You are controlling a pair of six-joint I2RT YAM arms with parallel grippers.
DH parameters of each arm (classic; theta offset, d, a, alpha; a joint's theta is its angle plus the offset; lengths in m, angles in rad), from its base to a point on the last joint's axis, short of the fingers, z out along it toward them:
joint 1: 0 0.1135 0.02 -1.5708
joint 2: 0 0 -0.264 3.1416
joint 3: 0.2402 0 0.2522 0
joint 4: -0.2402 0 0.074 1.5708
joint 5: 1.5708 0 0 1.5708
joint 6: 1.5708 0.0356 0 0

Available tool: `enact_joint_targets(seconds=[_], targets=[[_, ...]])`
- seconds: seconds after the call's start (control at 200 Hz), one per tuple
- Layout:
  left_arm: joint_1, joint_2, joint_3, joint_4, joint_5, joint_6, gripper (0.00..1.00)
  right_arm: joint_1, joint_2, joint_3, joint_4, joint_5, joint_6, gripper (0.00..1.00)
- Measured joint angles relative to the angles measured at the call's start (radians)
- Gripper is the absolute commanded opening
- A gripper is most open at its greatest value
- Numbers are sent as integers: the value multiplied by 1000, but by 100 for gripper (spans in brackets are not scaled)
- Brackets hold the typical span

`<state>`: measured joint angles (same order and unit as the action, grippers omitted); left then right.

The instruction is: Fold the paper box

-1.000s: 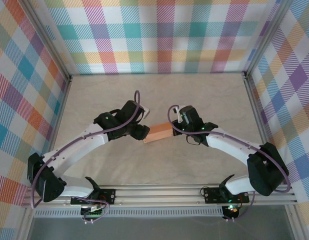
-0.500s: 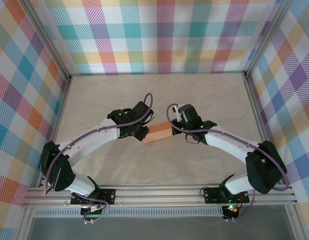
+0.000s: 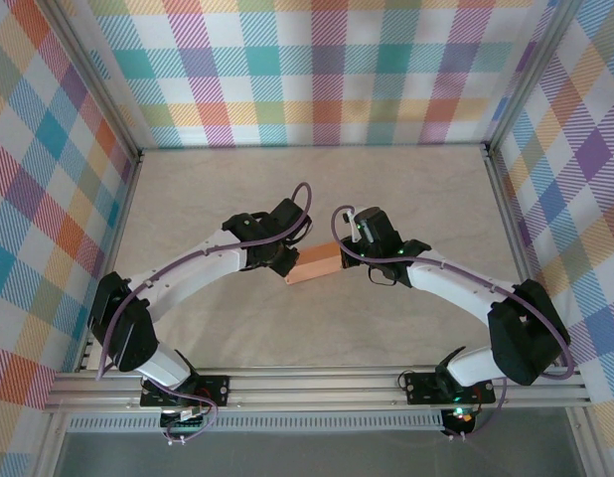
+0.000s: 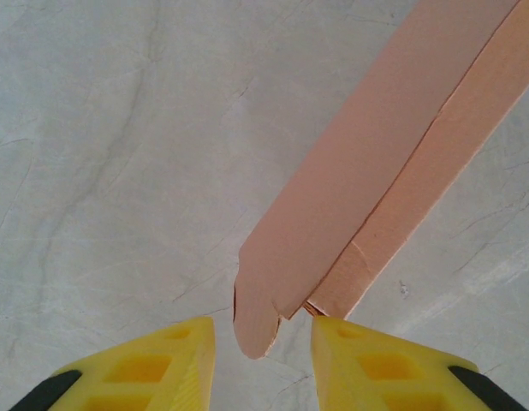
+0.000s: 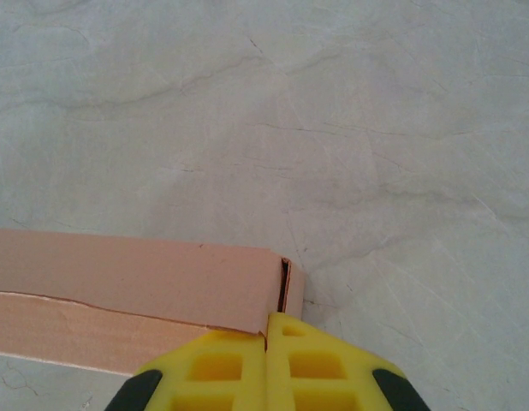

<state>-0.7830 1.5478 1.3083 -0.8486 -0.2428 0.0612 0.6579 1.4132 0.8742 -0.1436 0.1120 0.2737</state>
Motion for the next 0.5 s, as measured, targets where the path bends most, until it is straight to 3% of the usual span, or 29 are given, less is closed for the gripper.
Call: enact_joint_targets(seconds=[0.27,0.395,0.5], targets=[[0,41,0,-16,-14,3,21,0,4,2,2,0,0,0],[0,41,0,-16,-21,6,19,0,8,3,7,0,0,0],[0,41,1,-16,-21,3,11,0,10,4,8,0,0,0]])
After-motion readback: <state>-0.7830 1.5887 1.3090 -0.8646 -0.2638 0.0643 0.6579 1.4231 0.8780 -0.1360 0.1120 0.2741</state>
